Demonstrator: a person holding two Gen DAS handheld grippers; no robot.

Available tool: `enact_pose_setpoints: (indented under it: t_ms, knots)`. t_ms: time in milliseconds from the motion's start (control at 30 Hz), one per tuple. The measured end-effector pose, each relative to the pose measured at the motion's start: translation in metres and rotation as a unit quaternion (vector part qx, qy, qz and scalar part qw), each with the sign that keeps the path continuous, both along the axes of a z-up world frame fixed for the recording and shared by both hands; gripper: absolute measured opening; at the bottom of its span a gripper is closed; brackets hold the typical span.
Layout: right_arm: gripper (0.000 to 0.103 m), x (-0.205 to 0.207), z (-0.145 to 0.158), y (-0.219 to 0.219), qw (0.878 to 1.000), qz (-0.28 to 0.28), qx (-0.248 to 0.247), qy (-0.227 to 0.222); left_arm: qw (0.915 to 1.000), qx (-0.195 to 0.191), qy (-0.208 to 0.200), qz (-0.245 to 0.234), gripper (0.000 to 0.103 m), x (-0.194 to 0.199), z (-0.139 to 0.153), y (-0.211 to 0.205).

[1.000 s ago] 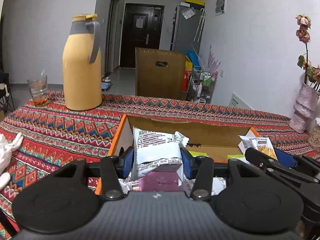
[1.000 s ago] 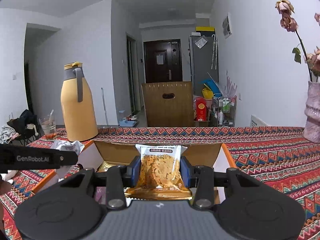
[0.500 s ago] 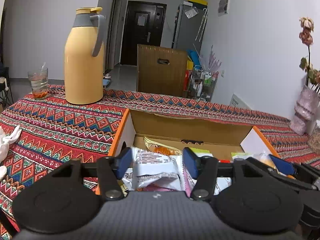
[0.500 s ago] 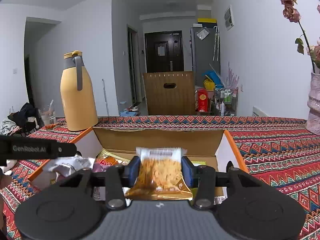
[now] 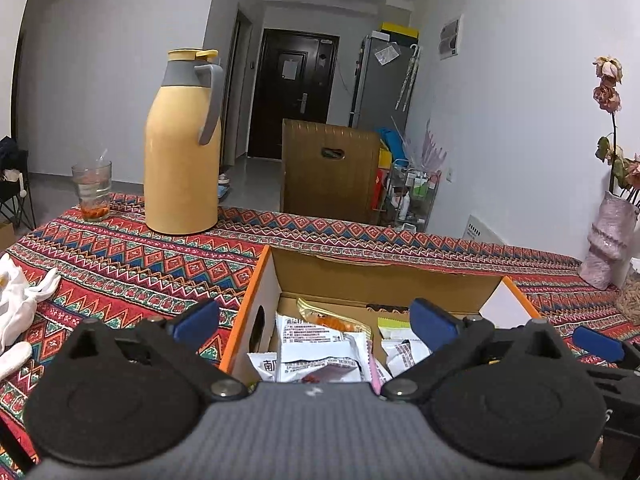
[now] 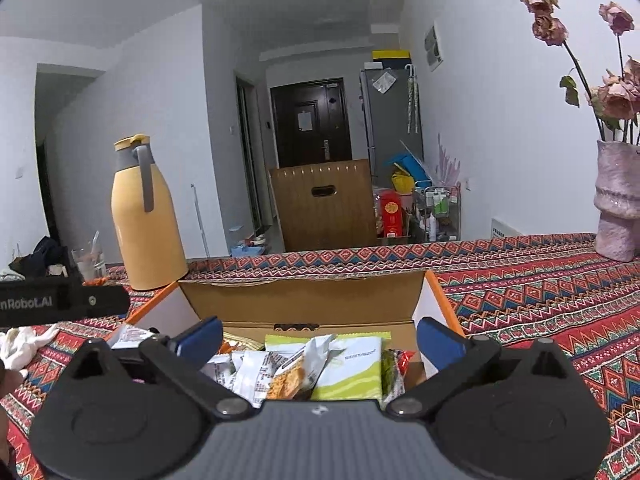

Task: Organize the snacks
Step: 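Move both open grippers from the box back to the snack pile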

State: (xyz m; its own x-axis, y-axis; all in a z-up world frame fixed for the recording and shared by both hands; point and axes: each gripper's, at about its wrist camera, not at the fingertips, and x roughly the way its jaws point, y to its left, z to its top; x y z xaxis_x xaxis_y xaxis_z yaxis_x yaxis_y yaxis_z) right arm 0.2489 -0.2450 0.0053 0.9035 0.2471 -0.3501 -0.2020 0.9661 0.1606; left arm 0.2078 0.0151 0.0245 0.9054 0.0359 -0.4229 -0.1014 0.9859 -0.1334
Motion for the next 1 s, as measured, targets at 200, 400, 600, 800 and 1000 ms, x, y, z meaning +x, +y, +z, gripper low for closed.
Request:
enact_pose_setpoints:
  t_ms: [200,400,600,800,1000]
  knots:
    - [0.103,0.000,0.001,-0.002,1.000,-0.007,0.002,0.001,1.0000,-0.003,0.003,0.001,0.103,0.001,0.000,0.002]
    - [0.103,-0.006,0.010,-0.003,1.000,-0.011,-0.002,-0.010,1.0000,0.003,-0.003,0.000,0.103,-0.004,0.008,-0.002]
    - [0.103,-0.017,0.025,-0.010,1.000,-0.024,-0.003,-0.013,1.0000,0.000,0.001,-0.001,0.103,-0.014,0.019,-0.004]
    - [0.103,-0.039,0.030,-0.016,1.000,-0.022,-0.007,-0.013,0.9999,0.011,0.006,-0.006,0.103,-0.031,0.023,-0.010]
    - [0.103,-0.065,0.027,-0.024,1.000,-0.017,-0.008,-0.009,0.9996,0.015,0.022,-0.012,0.103,-0.050,0.016,-0.013]
